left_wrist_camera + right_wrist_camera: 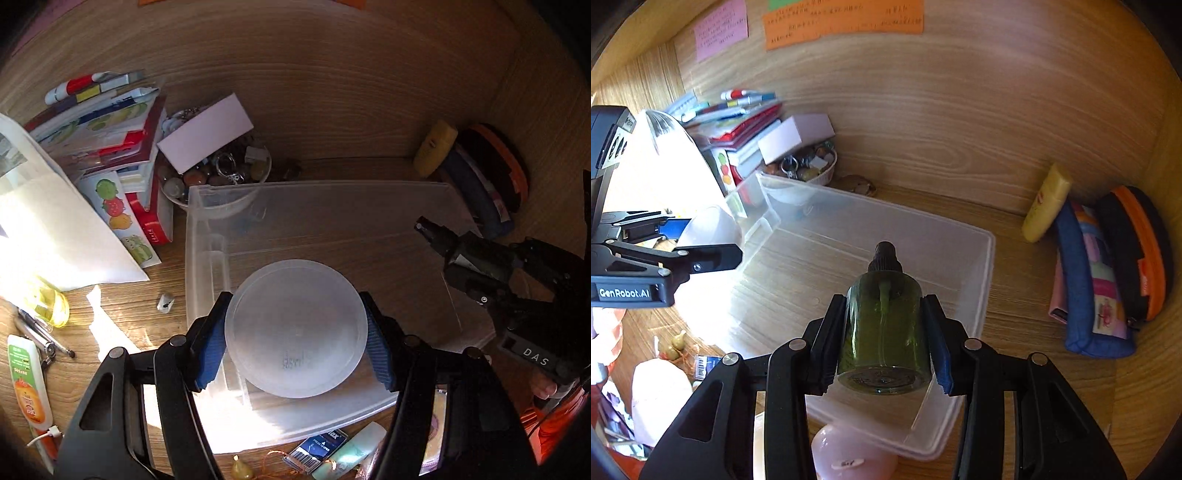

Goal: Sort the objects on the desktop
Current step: 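Carry both items over the clear box and open both tools to drop them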

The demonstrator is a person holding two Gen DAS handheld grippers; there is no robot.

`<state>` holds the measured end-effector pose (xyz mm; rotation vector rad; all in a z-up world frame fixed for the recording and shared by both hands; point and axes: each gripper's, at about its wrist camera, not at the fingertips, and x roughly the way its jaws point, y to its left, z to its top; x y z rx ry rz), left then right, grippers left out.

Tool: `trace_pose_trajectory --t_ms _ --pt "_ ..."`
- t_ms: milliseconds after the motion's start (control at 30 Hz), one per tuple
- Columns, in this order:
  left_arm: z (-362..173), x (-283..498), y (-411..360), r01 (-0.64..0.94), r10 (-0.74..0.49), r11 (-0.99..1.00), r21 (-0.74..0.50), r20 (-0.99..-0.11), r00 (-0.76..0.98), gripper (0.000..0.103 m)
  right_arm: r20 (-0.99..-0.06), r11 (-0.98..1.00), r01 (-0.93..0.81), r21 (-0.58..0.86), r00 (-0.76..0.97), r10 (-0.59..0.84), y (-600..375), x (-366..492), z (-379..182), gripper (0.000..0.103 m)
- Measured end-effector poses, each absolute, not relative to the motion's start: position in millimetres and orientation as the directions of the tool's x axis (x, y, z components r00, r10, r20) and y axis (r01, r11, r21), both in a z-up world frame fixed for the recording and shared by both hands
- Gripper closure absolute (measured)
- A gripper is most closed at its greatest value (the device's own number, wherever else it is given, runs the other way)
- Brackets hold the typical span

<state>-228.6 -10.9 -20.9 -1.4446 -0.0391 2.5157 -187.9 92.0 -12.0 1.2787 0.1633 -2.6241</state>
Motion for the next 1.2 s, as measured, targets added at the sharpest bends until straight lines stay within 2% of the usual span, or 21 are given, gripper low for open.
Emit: trace_pose_trajectory --t_ms 333,700,1100,1200 --pt "-38.9 -249.0 11.5 -0.258 0.186 -0.963 -0.071 -0.870 -0.457 0.038 -0.834 -0.955 0.289 -0.065 -0.541 -0.107 79.0 -212.2 -33.0 0.065" --pt "-38.7 -230.8 24.0 -0.283 0.102 -0.958 0.044 -0.872 -0.479 0.038 -0.868 -0.935 0.328 -0.135 -0.495 -0.048 61.9 -223.7 -47.3 0.065" --pt "-29.9 -221.8 12.9 -0.290 0.153 -0.957 -0.013 -0.871 -0.467 0.038 -0.880 -0.932 0.330 -0.149 -0.475 -0.028 56.5 -225.9 -50.2 0.065" --pt "-20.0 -210.6 14.1 -0.285 0.163 -0.958 -0.023 -0.862 -0.479 0.038 -0.876 -0.937 0.318 -0.147 -0.481 -0.026 58.7 -223.6 -46.0 0.052"
